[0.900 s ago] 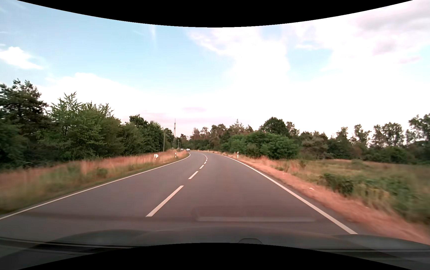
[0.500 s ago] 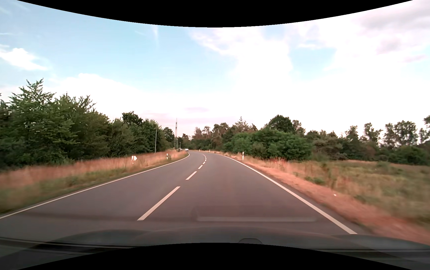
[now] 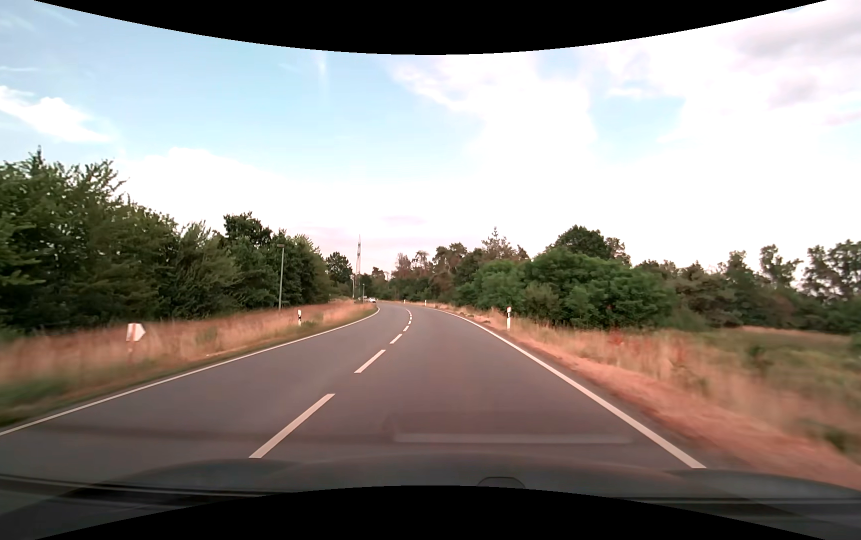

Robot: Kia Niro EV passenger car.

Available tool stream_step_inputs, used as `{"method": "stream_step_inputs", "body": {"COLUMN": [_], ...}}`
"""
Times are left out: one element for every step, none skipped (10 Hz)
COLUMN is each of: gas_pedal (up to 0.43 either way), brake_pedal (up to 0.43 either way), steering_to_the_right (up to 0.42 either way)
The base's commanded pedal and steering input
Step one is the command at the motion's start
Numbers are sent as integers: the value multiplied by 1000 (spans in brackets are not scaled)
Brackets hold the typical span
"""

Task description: Follow the waypoints while adhering to traffic rules and regulations

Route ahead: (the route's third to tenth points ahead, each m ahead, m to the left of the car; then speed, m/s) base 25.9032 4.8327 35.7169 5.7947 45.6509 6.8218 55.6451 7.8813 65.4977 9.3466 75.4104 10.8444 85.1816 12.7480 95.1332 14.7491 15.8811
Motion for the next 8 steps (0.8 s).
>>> {"method": "stream_step_inputs", "body": {"gas_pedal": [87,87,87,98,118,130,130,130], "brake_pedal": [0,0,0,0,0,0,0,0], "steering_to_the_right": [-18,-18,-18,-18,-18,-18,-18,-18]}}
